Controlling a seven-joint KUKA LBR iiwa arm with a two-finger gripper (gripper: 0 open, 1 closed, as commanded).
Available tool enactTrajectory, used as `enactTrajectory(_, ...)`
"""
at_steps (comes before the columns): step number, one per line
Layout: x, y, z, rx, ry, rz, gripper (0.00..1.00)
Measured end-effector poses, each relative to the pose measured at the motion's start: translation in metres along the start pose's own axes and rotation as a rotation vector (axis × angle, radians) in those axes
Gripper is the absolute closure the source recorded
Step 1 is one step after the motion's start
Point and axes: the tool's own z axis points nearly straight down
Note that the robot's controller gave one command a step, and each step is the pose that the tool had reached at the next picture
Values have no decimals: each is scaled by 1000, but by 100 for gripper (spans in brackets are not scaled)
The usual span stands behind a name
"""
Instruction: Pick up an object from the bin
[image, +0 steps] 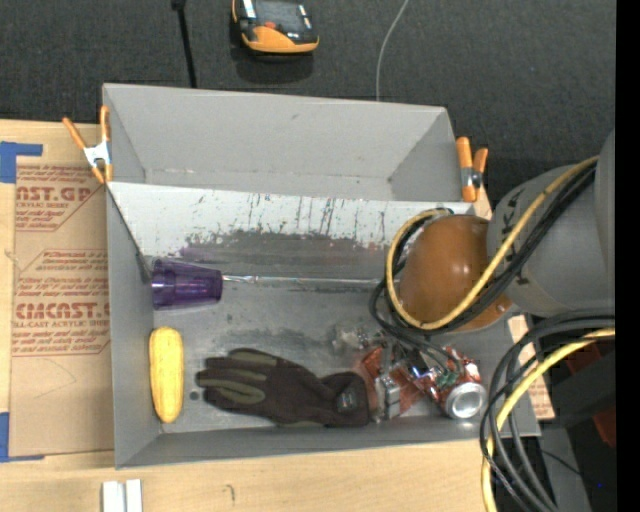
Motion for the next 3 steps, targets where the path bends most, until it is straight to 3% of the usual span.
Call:
enactTrajectory(1,-1,20,-1,1,-2,-83,100)
enactTrajectory(2,-1,20,-1,1,-2,-84,100)
enactTrajectory(3,-22,33,-175,3,-9,-18,100)
